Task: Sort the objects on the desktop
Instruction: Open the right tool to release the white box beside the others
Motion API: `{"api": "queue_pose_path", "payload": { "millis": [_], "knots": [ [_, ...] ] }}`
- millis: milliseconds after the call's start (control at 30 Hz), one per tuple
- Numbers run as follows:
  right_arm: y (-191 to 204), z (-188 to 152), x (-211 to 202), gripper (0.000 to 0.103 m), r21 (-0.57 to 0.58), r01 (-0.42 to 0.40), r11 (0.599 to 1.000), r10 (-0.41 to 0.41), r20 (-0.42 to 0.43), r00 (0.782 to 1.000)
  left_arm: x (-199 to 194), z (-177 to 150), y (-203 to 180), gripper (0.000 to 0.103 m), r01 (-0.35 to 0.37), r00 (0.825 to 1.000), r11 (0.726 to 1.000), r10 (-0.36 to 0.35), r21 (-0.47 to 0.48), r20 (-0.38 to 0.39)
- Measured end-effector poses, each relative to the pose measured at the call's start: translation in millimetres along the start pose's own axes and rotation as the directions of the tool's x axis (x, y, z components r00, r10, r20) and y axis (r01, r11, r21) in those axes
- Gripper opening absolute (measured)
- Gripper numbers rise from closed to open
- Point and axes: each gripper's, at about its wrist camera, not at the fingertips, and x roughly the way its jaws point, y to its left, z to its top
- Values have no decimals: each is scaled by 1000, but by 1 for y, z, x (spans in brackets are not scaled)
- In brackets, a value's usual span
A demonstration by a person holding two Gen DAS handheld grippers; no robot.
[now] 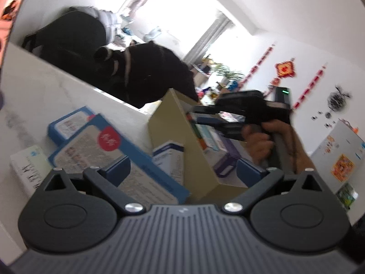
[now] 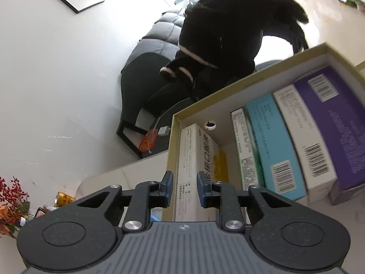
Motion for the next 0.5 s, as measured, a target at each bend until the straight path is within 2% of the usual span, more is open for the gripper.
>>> {"api": "queue_pose_path", "payload": {
  "millis": [133, 200, 333, 400, 500],
  "knots": [
    [2, -9, -18, 38, -34, -5, 999, 6, 29, 1000, -1, 2, 11, 101, -65, 998, 995, 64, -76, -14],
    [3, -14, -26, 46, -50, -12, 999, 14, 44, 999, -1, 2, 17, 102, -95, 995, 988, 91, -123, -37],
    [4, -26, -43, 70, -103, -28, 994, 36, 72, 997, 0, -1, 25, 103, -136, 989, 969, 122, -207, -78],
    [5, -34, -51, 76, -137, -34, 990, 46, 83, 995, 0, -4, 26, 103, -142, 988, 962, 124, -232, -89],
    [7, -46, -61, 77, -182, -51, 982, 68, 88, 994, 3, -9, 23, 103, -160, 985, 959, 139, -233, -104]
  ]
}}
